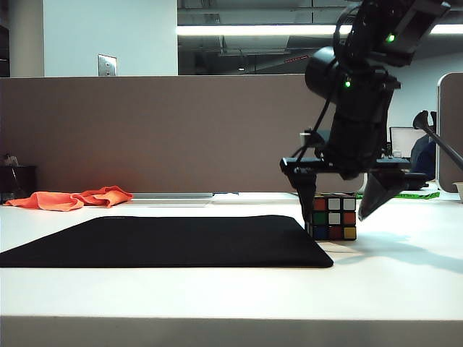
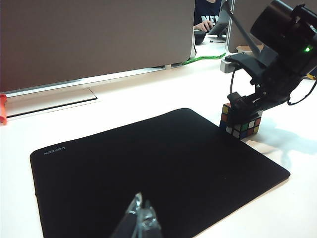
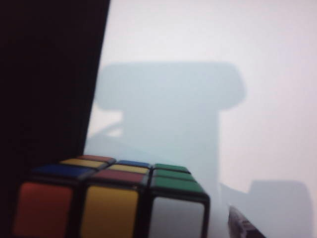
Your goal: Pick up the cube on the right side of the mouse pad, then place it in the center of the mouse pad.
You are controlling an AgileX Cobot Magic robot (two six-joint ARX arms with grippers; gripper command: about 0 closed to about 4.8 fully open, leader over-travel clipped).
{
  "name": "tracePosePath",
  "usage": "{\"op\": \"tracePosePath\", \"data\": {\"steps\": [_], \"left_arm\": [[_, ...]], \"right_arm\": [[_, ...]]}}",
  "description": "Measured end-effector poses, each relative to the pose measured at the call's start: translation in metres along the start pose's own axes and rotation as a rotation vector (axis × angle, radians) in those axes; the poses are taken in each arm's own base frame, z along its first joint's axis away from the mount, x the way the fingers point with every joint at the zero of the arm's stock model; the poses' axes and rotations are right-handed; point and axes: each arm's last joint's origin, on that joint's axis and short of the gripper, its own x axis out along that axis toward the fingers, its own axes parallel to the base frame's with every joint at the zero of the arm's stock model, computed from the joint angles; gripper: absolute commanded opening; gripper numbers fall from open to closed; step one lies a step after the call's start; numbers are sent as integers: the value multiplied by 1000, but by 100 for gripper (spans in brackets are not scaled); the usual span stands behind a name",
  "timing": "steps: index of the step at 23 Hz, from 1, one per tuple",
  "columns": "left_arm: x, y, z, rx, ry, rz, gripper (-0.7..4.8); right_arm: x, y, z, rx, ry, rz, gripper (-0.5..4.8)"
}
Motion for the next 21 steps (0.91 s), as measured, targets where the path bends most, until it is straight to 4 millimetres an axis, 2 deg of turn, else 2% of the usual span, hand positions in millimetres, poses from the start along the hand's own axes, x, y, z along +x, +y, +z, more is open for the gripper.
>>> {"op": "tracePosePath", "data": {"steps": [21], "left_arm": [[0,0,0,-21,-1,-17,-6]], "right_arm": [[4,-6,4,17,-27,-18,479]]}}
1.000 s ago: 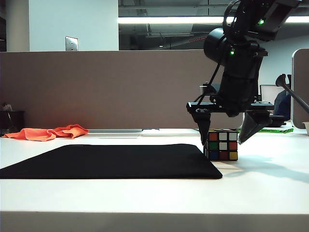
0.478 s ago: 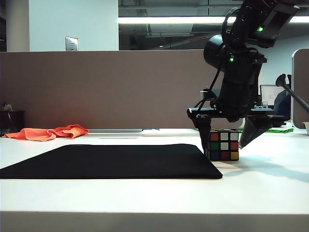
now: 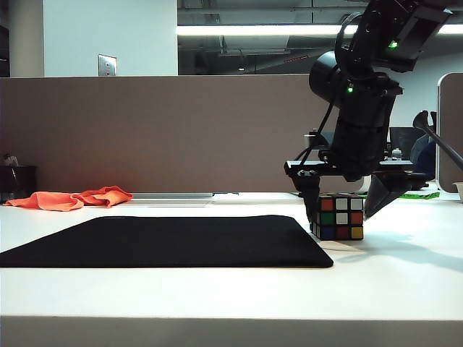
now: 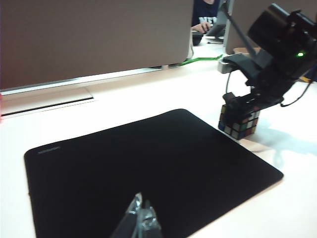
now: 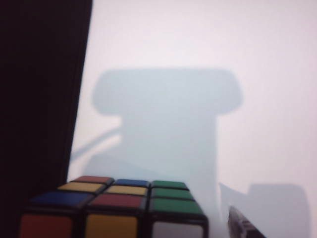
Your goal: Pick up the cube on the right side of the mouse pad, then place it in the center of the mouse pad.
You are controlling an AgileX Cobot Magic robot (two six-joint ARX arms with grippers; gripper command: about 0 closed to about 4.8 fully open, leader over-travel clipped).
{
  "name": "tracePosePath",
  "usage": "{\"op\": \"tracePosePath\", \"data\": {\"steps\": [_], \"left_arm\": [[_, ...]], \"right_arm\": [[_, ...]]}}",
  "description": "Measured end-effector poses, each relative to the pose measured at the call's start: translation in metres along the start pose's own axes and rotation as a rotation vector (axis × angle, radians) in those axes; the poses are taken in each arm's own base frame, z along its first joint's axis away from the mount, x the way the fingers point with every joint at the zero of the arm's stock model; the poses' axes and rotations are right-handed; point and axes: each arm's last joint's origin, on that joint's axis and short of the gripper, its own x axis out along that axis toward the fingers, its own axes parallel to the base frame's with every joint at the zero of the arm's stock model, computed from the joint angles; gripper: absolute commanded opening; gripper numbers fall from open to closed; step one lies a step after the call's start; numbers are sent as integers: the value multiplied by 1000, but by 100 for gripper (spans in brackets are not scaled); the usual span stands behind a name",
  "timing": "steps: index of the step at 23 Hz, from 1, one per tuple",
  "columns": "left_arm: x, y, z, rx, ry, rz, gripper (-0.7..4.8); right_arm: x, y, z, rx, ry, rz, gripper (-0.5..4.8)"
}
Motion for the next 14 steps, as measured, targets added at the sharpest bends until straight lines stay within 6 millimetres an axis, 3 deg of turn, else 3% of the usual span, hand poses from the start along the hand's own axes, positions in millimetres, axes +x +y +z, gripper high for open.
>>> {"op": "tracePosePath", "data": {"steps": [8,14], "left_arm": [[0,-1,0,0,-5,-41,-6],[0,-1,0,0,-6,-44,-6]], "right_arm": [[0,1,0,0,9,34,474],[0,1,-1,0,13,33,385]]}}
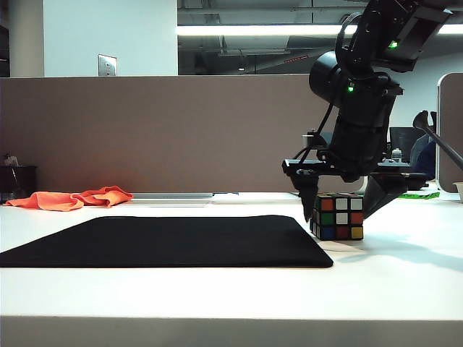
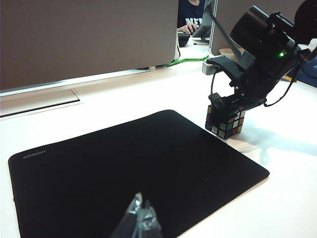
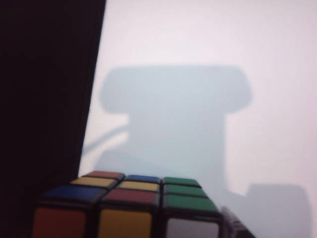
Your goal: Pick up the cube on the right side of the mouse pad, then place it in the center of the mouse pad.
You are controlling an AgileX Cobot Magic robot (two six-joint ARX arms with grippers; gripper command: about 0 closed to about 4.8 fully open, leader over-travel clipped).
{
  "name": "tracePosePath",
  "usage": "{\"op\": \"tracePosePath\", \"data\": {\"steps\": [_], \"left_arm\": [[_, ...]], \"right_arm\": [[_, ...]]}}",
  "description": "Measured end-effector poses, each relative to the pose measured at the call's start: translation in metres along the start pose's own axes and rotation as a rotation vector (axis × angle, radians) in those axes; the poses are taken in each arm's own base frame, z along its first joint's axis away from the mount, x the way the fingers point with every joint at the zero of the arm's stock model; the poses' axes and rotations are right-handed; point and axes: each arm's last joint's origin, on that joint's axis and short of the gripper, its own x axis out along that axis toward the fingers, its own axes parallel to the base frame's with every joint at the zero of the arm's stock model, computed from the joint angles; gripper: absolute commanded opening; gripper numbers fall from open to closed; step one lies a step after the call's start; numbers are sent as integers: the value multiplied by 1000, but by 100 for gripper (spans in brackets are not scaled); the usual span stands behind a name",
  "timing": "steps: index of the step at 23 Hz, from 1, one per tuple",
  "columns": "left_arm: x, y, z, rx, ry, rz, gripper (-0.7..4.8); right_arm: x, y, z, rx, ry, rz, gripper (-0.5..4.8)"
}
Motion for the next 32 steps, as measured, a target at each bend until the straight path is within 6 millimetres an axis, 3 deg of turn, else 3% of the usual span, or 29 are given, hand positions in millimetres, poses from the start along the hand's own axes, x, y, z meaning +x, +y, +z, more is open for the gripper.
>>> {"op": "tracePosePath", "data": {"steps": [3,23,32], "left_arm": [[0,0,0,0,0,0,-6],[0,0,0,0,0,0,-6],[0,0,0,1,-1,0,-6]], "right_arm": [[0,0,0,0,4,-1,300],[-2,0,2,2,-16,6,299],[-38,1,16,12,-124,76,301]]}}
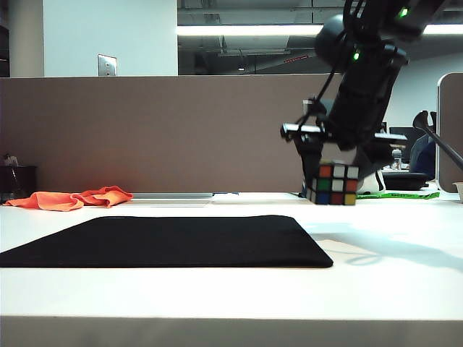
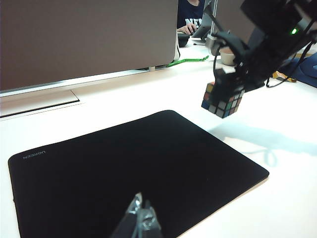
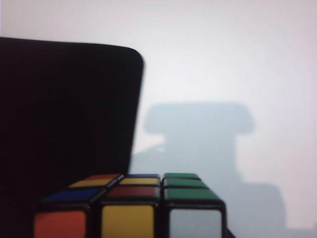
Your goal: Pick up the cube on the right side of the mouse pad, then place it in the center of the mouse pad.
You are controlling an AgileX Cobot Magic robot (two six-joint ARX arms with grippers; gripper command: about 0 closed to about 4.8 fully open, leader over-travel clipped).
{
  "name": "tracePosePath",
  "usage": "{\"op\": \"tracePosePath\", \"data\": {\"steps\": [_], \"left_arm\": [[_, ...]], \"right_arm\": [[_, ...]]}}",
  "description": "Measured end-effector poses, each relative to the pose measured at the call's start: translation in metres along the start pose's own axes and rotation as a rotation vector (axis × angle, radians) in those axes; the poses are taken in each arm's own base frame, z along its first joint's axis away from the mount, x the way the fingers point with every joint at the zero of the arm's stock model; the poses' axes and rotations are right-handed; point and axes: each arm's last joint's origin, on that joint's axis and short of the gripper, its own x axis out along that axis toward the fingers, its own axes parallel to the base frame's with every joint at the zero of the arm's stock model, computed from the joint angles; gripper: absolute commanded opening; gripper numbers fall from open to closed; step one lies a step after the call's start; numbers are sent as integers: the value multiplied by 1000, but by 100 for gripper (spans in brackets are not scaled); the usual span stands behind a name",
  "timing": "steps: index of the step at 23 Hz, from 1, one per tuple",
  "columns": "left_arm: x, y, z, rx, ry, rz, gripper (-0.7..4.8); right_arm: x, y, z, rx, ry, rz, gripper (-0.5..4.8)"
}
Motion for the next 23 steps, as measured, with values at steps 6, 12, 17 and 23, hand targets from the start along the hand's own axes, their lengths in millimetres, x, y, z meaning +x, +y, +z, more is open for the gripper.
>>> {"op": "tracePosePath", "data": {"steps": [6,12,17,23], "left_arm": [[0,0,0,0,0,0,-6],[0,0,0,0,-1,0,-6],[0,0,0,1,-1,0,-6],[0,0,0,1,-2,0,-6]], "right_arm": [[-20,17,4,-5,-13,188,302],[-26,58,-2,-74,-80,268,306],[-34,92,-7,-126,-163,322,325],[-23,122,-14,-170,-162,376,328]]}}
